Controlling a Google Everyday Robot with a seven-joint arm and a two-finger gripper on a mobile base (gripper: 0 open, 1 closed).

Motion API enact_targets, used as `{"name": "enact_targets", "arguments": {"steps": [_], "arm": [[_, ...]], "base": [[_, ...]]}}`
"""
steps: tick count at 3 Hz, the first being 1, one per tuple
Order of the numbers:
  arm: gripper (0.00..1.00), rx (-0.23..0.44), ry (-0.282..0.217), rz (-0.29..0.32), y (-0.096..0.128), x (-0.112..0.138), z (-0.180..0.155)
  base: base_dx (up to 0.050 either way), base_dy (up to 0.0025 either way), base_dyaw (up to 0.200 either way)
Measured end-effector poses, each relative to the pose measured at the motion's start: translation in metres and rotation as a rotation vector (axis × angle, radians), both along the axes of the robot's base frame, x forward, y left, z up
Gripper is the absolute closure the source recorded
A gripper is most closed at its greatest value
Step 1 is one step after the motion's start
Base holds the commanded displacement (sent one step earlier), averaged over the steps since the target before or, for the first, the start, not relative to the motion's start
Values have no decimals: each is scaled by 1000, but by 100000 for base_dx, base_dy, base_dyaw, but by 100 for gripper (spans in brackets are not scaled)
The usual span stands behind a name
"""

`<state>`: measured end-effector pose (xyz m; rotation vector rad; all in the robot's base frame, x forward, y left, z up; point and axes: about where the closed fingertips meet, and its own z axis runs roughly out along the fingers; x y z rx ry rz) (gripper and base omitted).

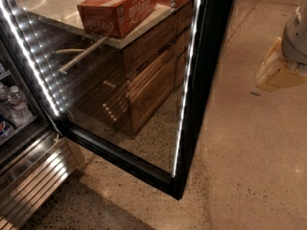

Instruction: Close right fridge door

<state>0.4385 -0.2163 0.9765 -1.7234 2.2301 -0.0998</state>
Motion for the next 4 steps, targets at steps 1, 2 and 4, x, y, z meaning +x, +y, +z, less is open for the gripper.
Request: {"name": "enact_targets", "arguments": {"steps": [1,2,4], "arm": [[100,16,38,-7,1,9,-15],[100,4,99,-15,9,32,-50],[100,-37,144,0,24,76,-78]], "base": [[0,0,0],[0,0,0],[0,0,0]]}}
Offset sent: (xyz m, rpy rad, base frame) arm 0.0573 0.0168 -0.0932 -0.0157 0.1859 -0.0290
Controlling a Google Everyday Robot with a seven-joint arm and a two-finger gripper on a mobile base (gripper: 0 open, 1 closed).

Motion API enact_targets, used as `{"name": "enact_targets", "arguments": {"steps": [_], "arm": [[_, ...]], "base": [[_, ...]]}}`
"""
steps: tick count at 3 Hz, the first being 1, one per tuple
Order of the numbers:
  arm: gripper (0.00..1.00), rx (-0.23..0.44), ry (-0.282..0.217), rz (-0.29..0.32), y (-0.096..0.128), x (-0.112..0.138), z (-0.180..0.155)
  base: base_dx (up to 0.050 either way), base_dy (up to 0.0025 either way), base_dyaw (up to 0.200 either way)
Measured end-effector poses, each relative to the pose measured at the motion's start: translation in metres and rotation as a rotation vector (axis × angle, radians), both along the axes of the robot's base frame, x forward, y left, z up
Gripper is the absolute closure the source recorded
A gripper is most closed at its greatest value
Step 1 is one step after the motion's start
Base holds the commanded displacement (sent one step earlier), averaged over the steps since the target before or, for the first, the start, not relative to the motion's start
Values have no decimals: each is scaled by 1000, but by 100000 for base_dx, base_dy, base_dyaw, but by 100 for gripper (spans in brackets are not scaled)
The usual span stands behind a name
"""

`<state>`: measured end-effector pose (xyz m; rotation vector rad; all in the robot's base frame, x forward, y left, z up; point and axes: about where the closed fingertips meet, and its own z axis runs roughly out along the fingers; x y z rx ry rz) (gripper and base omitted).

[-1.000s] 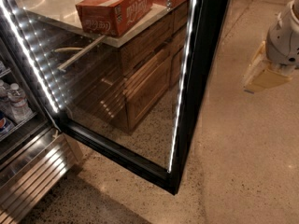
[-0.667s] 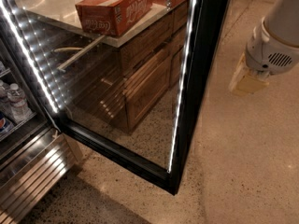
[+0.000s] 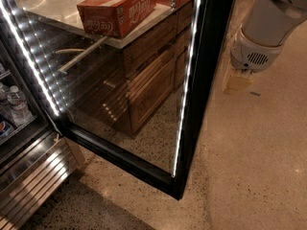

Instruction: Close right fridge door

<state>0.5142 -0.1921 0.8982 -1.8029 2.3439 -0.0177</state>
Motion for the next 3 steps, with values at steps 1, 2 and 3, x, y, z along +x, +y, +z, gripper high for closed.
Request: {"name": "enact_targets", "arguments": {"steps": [1,2,3], "arm": [[100,102,16,21,-2,1,-2],[100,288,34,63,-10,3,-3],[100,349,34,75,4,3,1]], "base": [[0,0,0],[0,0,0],[0,0,0]]}}
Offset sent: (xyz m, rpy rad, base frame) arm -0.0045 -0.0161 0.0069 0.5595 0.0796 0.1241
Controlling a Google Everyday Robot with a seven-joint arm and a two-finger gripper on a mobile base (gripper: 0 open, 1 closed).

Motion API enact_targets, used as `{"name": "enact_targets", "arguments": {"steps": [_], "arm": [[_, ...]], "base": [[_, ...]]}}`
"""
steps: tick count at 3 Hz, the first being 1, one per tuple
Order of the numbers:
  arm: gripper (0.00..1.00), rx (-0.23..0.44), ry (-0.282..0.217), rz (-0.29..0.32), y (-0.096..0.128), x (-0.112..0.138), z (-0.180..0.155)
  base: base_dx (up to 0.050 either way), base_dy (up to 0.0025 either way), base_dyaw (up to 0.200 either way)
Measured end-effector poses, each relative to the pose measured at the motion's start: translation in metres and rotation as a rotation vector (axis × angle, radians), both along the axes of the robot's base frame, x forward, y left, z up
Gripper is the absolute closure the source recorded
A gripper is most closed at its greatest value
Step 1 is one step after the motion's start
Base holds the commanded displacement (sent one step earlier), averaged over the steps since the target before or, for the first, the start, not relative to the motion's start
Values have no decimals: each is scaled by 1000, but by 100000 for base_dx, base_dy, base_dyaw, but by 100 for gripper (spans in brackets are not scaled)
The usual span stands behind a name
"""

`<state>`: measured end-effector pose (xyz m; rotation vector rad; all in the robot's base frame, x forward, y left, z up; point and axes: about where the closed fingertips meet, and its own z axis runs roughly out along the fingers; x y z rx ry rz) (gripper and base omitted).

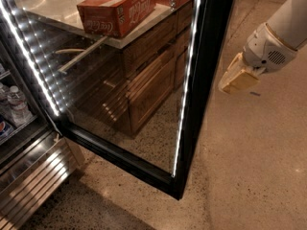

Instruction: Close right fridge door

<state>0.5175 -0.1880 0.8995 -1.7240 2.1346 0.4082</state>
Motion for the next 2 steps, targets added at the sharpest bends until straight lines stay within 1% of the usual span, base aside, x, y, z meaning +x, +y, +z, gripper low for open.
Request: {"name": "enact_targets", "arguments": {"steps": [1,2], "arm": [[100,0,0,0,0,0,0],[100,-78,57,-50,-4,15,-13]], "base": [[0,0,0],[0,0,0]]}}
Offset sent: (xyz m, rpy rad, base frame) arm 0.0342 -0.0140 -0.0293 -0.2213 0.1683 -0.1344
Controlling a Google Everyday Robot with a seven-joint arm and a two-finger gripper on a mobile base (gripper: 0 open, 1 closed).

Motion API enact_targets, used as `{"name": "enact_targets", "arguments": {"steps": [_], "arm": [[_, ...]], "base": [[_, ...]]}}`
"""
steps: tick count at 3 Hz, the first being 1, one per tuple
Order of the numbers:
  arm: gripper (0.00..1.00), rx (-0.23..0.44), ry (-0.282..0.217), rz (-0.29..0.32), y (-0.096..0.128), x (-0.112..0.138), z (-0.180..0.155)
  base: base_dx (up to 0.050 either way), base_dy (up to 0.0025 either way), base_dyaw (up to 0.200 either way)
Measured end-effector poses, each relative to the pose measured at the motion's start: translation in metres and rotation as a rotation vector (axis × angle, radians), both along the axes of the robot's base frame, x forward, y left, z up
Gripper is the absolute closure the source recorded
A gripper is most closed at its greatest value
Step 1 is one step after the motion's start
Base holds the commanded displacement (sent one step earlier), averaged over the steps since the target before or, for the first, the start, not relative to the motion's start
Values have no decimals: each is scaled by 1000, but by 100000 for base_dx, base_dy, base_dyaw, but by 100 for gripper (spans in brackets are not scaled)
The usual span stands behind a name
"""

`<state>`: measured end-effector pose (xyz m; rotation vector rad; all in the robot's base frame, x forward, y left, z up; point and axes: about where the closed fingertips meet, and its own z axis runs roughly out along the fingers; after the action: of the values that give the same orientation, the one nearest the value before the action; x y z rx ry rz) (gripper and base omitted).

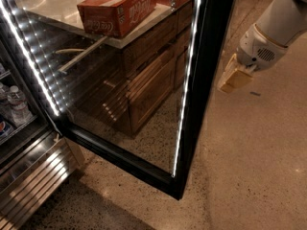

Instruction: Close right fridge door

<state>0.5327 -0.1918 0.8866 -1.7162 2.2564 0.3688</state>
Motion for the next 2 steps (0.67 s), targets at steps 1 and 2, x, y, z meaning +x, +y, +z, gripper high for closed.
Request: {"name": "enact_targets", "arguments": {"steps": [1,2], "arm": [[100,-95,61,-40,9,28,-22],[100,-95,62,-41,9,28,-22]], "base": [[0,0,0],[0,0,0]]}}
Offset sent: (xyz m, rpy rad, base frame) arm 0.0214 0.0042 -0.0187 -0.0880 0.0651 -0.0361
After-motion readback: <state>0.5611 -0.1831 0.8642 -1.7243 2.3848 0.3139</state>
